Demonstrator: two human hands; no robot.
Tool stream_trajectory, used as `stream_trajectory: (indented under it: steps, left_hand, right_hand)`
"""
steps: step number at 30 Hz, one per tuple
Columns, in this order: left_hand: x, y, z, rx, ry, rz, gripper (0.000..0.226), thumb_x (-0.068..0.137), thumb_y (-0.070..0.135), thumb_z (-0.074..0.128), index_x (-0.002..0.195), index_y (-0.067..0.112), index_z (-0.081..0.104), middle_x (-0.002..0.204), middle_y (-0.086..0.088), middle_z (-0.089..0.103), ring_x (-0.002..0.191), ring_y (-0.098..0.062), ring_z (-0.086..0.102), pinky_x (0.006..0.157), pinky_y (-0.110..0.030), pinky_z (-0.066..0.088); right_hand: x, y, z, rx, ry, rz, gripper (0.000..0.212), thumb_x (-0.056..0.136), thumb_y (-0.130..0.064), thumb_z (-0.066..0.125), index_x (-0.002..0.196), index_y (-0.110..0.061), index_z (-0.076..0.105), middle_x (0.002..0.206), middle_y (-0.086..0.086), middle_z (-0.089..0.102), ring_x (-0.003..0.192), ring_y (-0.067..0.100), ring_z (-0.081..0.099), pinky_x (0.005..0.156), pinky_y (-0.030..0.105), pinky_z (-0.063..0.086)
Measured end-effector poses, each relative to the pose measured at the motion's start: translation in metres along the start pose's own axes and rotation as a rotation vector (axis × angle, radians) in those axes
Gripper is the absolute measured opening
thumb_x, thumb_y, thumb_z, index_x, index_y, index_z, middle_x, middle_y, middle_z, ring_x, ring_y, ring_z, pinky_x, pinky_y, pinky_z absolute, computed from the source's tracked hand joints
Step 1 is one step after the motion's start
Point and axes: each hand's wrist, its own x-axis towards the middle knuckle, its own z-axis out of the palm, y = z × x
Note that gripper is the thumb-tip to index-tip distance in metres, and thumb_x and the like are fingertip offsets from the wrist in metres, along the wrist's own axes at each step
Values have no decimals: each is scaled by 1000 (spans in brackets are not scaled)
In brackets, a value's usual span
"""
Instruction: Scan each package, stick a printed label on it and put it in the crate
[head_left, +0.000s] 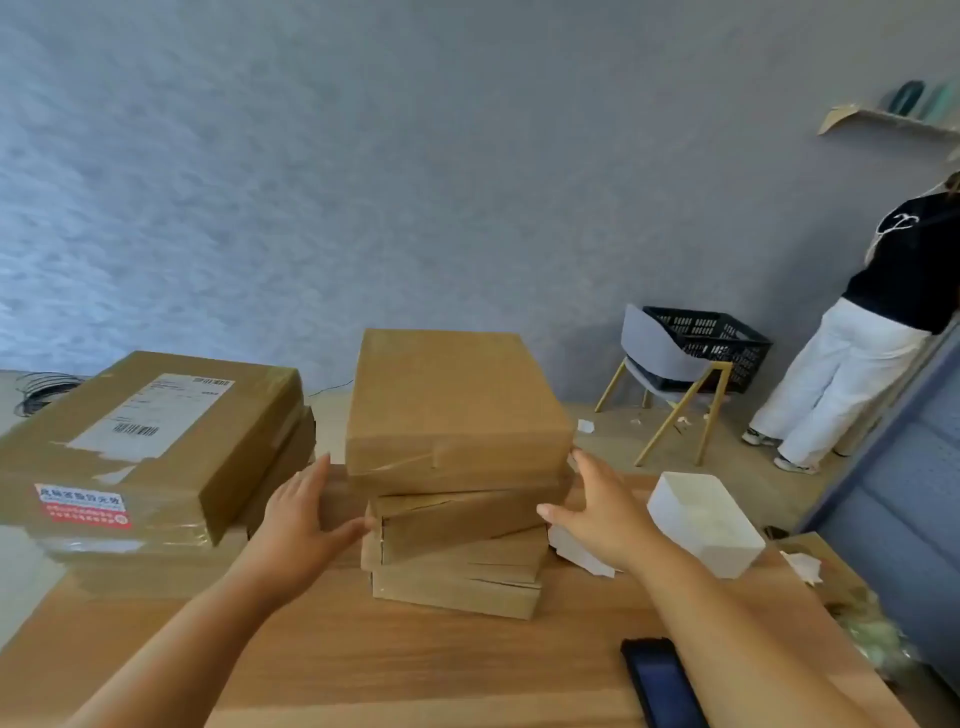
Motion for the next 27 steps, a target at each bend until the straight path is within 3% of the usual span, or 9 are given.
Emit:
stream_trajectory:
  steps: [2,4,6,9,12,15,19,25,27]
  left_hand:
    - [3,5,4,-91,-38,84,80,77,45,69,144,32,27,143,8,42,136,-19,32,110,-46,31]
    - [2,9,6,-128,-45,153,69,77,40,71,135,44,34,129,17,49,126,-12,42,105,-43,37]
    - [1,12,3,-132,-5,186,71,76,38,72,128,58,28,124,31,46,123,-3,42,105,-36,38]
    - [1,22,-6,-150,72,241,78,73,42,73,122,72,19,121,53,31,120,16,32,102,-27,35]
    - [1,37,-23,-278,95,253,83,65,55,68,133,64,20,137,39,31,131,3,34,108,-40,36]
    - [0,55,-43,-381,135,317,84,65,56,67,136,60,22,142,24,40,131,-4,39,106,-43,37]
    - [-14,72,-76,-520,163,405,66,78,49,66,136,51,34,132,10,55,124,-14,51,97,-47,46]
    - [-60,73,-101,-595,167,432,52,73,60,62,122,48,52,110,14,65,84,-10,70,56,-21,55]
    - [-78,61,-97,-626,127,392,50,73,60,63,120,47,55,108,12,67,83,-11,70,57,-21,55]
  right_hand:
    - [8,0,0,81,-26,-43,67,82,-46,67,139,-37,34,140,-13,40,128,11,38,92,24,43]
    - [11,3,0,182,-25,-53,50,82,-37,71,121,-50,42,118,-29,44,120,6,43,77,11,38]
    - [13,2,-2,310,-7,-70,55,82,-28,73,114,-59,41,110,-43,41,122,2,42,86,15,38]
    - [13,-1,-11,424,47,-102,72,81,-27,75,136,-52,37,132,-33,43,130,5,41,104,31,39]
    - [10,-16,-26,461,146,-196,81,82,-30,74,144,-49,26,143,-26,40,133,0,36,111,39,34]
    - [2,-40,-46,542,249,-305,76,84,-25,72,145,-43,30,143,-21,44,134,2,37,112,43,32]
    - [-23,-76,-70,691,406,-455,54,88,-16,66,134,-40,49,130,-12,59,121,4,53,96,24,47]
    - [-73,-105,-71,636,566,-432,35,90,-27,64,119,-45,58,113,-5,55,99,1,59,81,16,50]
    - [-92,-105,-60,623,542,-391,31,89,-30,64,116,-45,60,112,-8,57,96,-2,59,76,11,49]
